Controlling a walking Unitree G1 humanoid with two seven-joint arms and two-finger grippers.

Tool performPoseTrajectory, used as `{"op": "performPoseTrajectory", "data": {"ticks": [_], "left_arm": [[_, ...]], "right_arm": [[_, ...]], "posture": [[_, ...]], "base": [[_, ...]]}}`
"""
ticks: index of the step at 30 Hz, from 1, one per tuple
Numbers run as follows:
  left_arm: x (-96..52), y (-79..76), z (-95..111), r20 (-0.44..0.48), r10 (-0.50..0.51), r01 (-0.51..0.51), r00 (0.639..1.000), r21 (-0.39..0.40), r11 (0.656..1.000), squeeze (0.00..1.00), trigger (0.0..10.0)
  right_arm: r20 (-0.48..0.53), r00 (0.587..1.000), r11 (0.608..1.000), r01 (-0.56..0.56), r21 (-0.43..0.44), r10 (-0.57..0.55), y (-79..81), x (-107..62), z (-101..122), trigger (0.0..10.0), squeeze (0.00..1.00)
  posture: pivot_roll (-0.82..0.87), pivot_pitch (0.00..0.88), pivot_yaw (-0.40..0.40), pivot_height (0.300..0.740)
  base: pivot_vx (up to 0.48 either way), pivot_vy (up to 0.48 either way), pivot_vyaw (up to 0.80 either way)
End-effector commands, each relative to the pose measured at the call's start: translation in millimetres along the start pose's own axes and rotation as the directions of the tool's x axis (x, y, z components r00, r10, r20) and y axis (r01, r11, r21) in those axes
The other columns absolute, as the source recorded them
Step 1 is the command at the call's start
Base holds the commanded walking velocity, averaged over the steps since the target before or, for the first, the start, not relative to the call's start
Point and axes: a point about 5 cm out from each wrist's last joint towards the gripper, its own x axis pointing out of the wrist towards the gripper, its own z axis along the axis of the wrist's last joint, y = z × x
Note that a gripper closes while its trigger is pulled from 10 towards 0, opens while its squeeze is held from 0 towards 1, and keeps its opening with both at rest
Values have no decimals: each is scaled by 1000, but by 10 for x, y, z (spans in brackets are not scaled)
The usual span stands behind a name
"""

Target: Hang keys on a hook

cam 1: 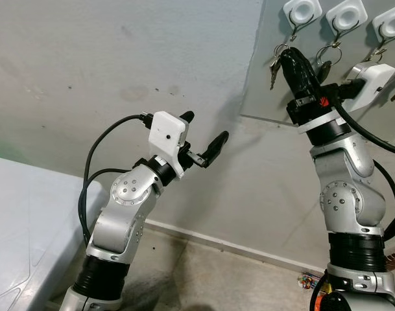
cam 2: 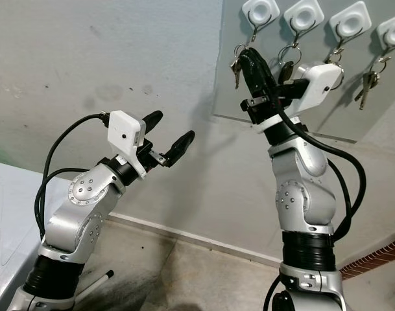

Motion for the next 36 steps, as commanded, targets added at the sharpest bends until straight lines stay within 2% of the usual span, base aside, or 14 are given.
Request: {"op": "performPoseTrajectory", "data": {"ticks": [1, 14, 27, 36], "left_arm": [[-25, -10, 21, 4, 2, -2, 1000, 2, 1000, 0, 10000], [-25, 0, 11, 0, 7, -7, 1000, 0, 1000, 0, 10000], [-14, -5, 16, 3, 6, -6, 1000, -2, 1000, 0, 10000], [-17, 3, 21, 5, 17, -17, 1000, -3, 1000, 0, 10000]], "right_arm": [[34, 999, 1000, -6, -2, 6, 13, -20, 90, 10000, 0], [65, 998, 1000, 11, 27, -12, 31, -126, 211, 10000, 0], [101, 995, 998, -2, 61, -4, 80, -46, 302, 10000, 0], [100, 995, 996, 3, 91, -12, 73, 0, 280, 10000, 0]], "posture": [[-5, 128, 18, 740], [-10, 132, 23, 740], [-8, 131, 21, 740], [-2, 131, 13, 740]], "base": [[0, 0, 0], [0, 0, 0], [0, 0, 0], [0, 0, 0]]}}
